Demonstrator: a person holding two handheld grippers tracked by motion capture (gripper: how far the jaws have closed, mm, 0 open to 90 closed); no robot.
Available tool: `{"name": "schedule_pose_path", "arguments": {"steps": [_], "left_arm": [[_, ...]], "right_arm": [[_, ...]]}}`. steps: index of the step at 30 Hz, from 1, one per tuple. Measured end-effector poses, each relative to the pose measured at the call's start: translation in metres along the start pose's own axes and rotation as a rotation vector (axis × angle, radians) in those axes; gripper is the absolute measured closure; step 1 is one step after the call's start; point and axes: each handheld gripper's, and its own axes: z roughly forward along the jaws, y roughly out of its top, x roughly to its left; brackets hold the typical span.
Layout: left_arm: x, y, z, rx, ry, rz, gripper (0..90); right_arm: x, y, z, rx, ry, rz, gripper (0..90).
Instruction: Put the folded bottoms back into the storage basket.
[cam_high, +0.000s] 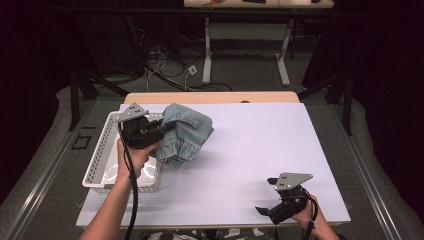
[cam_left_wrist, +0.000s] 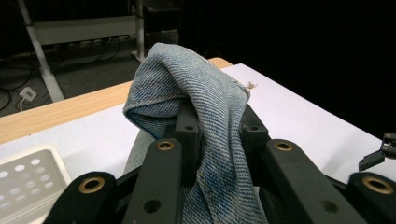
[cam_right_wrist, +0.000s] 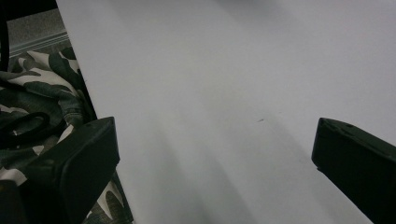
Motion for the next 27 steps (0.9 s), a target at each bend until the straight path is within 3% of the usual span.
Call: {"name": "schedule_pose_path", "arguments": {"steps": [27], "left_arm": [[0.011, 0.006, -0.019, -0.039, 0.044, -0.014, 75.5]], "right_arm": [[0.0, 0.0, 0.0, 0.001, 0.001, -0.005, 0.6]]}}
